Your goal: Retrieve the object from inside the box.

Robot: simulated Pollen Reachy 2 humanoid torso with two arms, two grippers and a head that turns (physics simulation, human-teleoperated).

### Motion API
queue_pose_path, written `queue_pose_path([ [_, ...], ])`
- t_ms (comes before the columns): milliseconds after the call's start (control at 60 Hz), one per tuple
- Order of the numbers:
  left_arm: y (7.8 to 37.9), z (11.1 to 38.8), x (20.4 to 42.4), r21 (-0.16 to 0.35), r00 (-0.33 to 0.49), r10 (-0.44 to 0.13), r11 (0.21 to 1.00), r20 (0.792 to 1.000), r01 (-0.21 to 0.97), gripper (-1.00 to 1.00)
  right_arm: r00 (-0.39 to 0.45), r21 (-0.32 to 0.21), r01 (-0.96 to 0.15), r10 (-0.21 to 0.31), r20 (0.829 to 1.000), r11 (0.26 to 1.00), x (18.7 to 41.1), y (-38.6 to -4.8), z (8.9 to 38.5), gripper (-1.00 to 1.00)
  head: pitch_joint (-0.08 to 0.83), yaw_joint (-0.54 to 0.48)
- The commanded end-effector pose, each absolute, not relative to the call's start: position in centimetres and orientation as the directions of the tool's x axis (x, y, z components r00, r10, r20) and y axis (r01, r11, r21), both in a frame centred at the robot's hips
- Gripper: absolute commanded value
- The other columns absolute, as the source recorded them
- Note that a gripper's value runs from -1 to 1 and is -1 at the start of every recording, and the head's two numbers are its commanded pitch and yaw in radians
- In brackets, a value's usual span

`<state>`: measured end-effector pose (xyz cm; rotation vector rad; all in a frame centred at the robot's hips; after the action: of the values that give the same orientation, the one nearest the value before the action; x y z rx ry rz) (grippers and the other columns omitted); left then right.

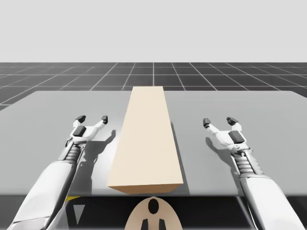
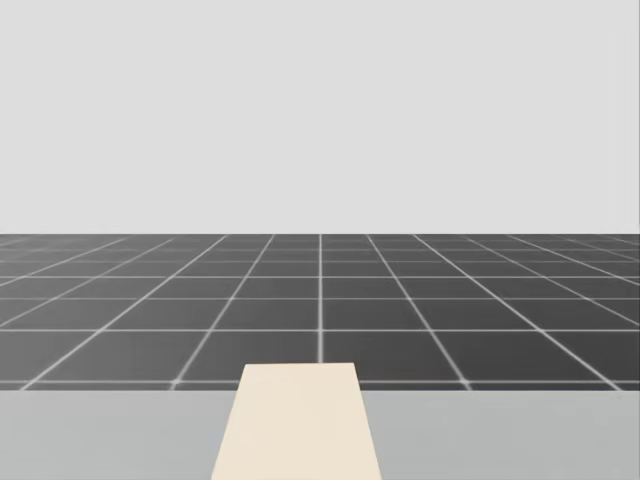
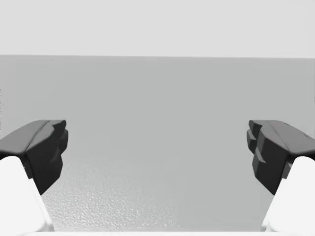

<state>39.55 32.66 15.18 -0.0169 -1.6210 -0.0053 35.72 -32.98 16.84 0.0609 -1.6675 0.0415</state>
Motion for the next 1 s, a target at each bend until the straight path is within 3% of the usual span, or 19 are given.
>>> queue_pose_path([
  [17,32.6,15.2,39.5,-0.003,-0.049,0.004,1.0,0.999,0.014,-1.0,-0.079,0.011,-0.08,-0.017,0.997,0.997,35.5,-32.8,16.8,-1.0,-0.012,0.0],
  [150,32.5,15.0,39.6,0.003,-0.022,-0.003,0.999,1.0,0.041,-1.0,-0.028,0.009,-0.197,-0.015,1.0,0.98,35.6,-32.2,16.5,-1.0,-0.012,0.0],
  [167,32.5,14.9,39.6,0.012,-0.001,-0.012,0.998,1.0,0.059,-1.0,0.005,0.019,-0.254,-0.019,1.0,0.967,35.5,-32.2,16.5,-1.0,-0.012,0.0],
  [217,32.3,14.8,39.6,0.02,0.024,-0.023,0.996,0.999,0.092,-1.0,0.017,0.037,-0.288,-0.033,0.999,0.957,35.4,-32.0,16.5,-1.0,-0.012,0.0],
  [233,32.1,14.6,39.5,0.05,0.041,-0.056,0.99,0.998,0.133,-1.0,0.03,0.01,-0.349,0.0,1.0,0.937,35.3,-31.8,16.4,-1.0,-0.012,0.0],
  [267,32.0,14.5,39.4,0.068,0.038,-0.074,0.988,0.997,0.141,-1.0,0.027,0.006,-0.368,0.004,1.0,0.93,35.2,-31.8,16.3,-1.0,-0.012,0.0],
  [300,31.7,14.6,39.1,0.052,0.054,-0.066,0.974,0.996,0.222,-1.0,0.03,0.028,-0.421,-0.017,0.999,0.907,35.0,-31.5,16.5,-1.0,-0.012,0.0],
  [567,30.1,15.1,36.6,0.135,-0.008,-0.158,0.815,0.987,0.563,-1.0,-0.077,-0.074,-0.632,0.033,0.997,0.771,33.2,-29.7,17.0,-1.0,-0.015,-0.01],
  [700,28.9,15.7,35.4,0.146,-0.051,-0.151,0.734,0.987,0.664,-1.0,-0.135,-0.137,-0.708,0.058,0.989,0.693,32.3,-28.7,17.1,-1.0,-0.017,-0.01],
  [850,27.5,16.6,34.1,0.117,-0.064,-0.109,0.61,0.992,0.784,-1.0,-0.149,-0.118,-0.823,-0.011,0.989,0.556,30.9,-27.7,17.7,-1.0,-0.014,-0.01],
  [1000,26.6,17.1,33.4,0.102,-0.058,-0.1,0.519,0.993,0.849,-1.0,-0.167,-0.135,-0.869,-0.026,0.986,0.476,30.1,-27.3,18.1,-1.0,-0.009,-0.02],
])
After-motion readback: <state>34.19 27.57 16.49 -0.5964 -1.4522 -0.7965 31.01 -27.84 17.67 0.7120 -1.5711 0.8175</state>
